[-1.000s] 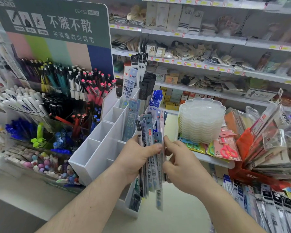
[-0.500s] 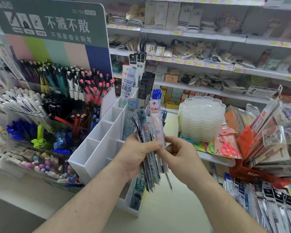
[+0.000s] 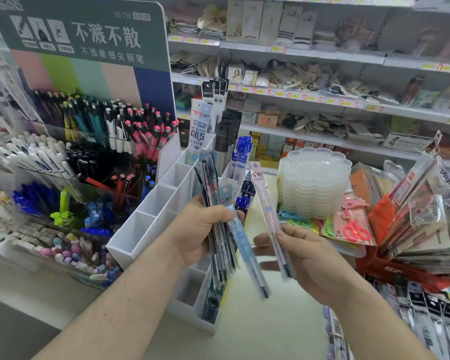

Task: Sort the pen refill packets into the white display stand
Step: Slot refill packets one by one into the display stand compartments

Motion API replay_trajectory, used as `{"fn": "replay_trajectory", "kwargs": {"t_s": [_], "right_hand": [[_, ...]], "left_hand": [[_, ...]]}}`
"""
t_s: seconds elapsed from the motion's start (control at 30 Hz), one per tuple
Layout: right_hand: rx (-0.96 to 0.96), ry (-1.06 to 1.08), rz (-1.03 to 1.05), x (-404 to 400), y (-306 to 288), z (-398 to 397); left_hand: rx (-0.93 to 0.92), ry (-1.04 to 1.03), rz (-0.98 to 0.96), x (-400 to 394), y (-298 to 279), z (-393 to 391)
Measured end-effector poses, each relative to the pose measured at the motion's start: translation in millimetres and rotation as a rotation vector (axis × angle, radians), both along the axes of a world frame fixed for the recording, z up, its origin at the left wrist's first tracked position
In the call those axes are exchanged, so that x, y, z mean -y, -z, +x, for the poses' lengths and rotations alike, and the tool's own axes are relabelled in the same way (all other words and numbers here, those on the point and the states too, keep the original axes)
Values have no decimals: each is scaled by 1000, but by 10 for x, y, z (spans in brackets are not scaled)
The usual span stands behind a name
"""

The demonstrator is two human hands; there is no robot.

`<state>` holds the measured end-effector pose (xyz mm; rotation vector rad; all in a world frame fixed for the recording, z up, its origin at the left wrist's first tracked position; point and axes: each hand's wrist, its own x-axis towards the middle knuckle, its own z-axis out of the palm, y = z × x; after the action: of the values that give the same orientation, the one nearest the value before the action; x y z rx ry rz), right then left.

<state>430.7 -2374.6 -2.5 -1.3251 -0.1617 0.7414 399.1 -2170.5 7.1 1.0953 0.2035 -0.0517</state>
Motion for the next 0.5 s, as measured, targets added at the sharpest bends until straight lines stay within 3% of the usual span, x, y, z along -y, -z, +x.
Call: {"fn": "replay_trajectory", "kwargs": {"t_s": [0.1, 0.2, 0.37, 0.5], "right_hand": [[-80, -48, 69, -78, -22, -97], [-87, 36, 79, -213, -22, -175], [-46, 89, 10, -262, -40, -225], [25, 43, -98, -288, -46, -284]], "left_hand": [[14, -31, 19, 46, 9, 16], [-18, -122, 37, 114, 59, 61], [-25, -386, 203, 153, 71, 133], [34, -463, 279, 135, 5, 145]]}}
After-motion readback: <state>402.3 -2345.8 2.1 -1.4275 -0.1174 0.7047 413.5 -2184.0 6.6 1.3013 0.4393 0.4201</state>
